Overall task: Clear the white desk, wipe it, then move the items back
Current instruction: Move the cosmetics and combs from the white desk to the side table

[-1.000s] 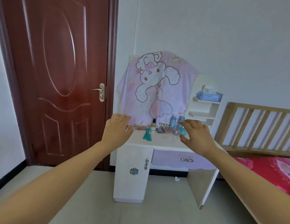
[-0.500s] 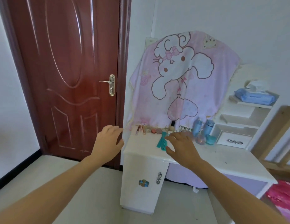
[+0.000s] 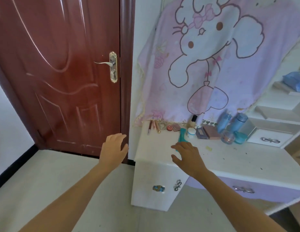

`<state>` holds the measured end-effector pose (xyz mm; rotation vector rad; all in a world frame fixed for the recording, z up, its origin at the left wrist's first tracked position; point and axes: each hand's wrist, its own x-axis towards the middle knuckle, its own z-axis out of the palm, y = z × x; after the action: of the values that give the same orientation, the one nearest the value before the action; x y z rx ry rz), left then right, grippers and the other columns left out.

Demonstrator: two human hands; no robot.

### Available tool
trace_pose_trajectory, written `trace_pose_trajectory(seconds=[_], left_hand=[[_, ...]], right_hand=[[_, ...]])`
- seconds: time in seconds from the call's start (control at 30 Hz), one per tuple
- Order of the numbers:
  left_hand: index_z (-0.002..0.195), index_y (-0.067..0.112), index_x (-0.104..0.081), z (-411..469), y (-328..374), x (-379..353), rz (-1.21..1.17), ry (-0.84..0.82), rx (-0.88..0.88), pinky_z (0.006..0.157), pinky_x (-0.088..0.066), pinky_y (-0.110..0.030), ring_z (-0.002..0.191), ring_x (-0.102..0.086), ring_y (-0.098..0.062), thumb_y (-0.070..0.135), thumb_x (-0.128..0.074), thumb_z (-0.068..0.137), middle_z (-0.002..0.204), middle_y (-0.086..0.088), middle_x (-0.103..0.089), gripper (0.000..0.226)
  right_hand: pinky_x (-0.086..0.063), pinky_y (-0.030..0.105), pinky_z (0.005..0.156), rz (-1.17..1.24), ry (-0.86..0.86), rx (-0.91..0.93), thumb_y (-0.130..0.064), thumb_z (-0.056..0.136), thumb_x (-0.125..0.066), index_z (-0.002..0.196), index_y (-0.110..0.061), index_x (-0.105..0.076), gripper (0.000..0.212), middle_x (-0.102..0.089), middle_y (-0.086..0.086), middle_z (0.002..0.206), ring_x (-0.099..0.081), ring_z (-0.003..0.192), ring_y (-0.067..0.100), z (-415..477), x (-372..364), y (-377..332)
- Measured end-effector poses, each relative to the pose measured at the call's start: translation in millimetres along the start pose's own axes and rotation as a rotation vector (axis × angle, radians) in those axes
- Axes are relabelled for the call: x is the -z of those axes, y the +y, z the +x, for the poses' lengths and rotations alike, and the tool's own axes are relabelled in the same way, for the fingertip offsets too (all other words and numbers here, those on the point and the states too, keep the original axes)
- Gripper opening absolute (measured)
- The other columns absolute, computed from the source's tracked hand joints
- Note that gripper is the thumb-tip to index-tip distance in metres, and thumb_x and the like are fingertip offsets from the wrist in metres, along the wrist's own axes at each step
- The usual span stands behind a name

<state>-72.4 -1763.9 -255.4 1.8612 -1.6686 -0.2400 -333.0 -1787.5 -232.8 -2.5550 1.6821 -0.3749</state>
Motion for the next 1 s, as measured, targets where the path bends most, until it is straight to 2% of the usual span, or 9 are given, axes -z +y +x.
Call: trace_pose_trajectory(seconds=[0.13,0.2,0.4,0.7,0.83,1.0], left_hand=[[0.131,0.008,-0.046,6.3,-4.0,-52.7,-0.166,-0.093,0.089,0.107,-0.027,-0.031,0.131,-0.031,-0.021,0.018,-0.048,0.093,0.138,-0.006,-0.044,0.04],[0.131,0.008,-0.046,15.5,1.1,-75.8,-0.201,-0.113,0.114,0.111,-0.024,-0.033,0.13,-0.032,-0.02,0.016,-0.048,0.092,0.138,-0.006,-0.045,0.039],[0.132,0.008,-0.045,53.7,22.7,-133.9,-0.206,-0.16,0.187,0.106,-0.025,-0.027,0.13,-0.033,-0.021,0.017,-0.048,0.093,0.139,-0.007,-0.045,0.04],[0.132,0.009,-0.046,74.9,27.2,-184.9,-0.158,-0.132,0.444,0.103,-0.033,-0.029,0.126,-0.037,-0.022,0.017,-0.049,0.093,0.136,-0.006,-0.047,0.04],[0.133,0.011,-0.045,86.8,14.8,-198.8,-0.122,-0.162,0.484,0.104,-0.032,-0.027,0.127,-0.036,-0.019,0.019,-0.047,0.093,0.137,-0.004,-0.046,0.04],[0.134,0.01,-0.043,124.2,-5.9,-211.9,-0.122,-0.203,0.474,0.106,-0.028,-0.026,0.129,-0.035,-0.02,0.02,-0.047,0.094,0.139,-0.006,-0.045,0.041]], right_hand=[[-0.032,0.025,0.093,0.116,-0.052,-0.131,-0.033,0.09,-0.051,0.126,-0.023,-0.05,0.037,-0.05,-0.006,0.132,-0.039,0.125,0.014,4.3,-36.0,24.1],[-0.034,0.026,0.094,0.173,-0.067,-0.172,-0.031,0.09,-0.052,0.125,-0.022,-0.051,0.036,-0.05,-0.006,0.132,-0.039,0.125,0.015,13.3,-46.6,39.6],[-0.038,0.026,0.089,0.34,-0.089,-0.228,-0.025,0.089,-0.055,0.121,-0.018,-0.054,0.033,-0.054,0.0,0.126,-0.046,0.116,0.018,57.4,-69.1,87.5],[-0.036,0.018,0.089,0.503,-0.224,-0.259,-0.023,0.089,-0.057,0.118,-0.018,-0.056,0.03,-0.057,0.001,0.12,-0.049,0.109,0.015,116.6,-115.3,131.2],[-0.034,0.021,0.099,0.519,-0.3,-0.234,-0.024,0.089,-0.055,0.119,-0.017,-0.056,0.03,-0.055,-0.002,0.124,-0.045,0.117,0.014,134.7,-139.2,127.1],[-0.025,0.02,0.103,0.465,-0.323,-0.252,-0.026,0.091,-0.052,0.123,-0.018,-0.053,0.033,-0.048,-0.001,0.131,-0.04,0.123,0.014,162.3,-159.3,118.2]])
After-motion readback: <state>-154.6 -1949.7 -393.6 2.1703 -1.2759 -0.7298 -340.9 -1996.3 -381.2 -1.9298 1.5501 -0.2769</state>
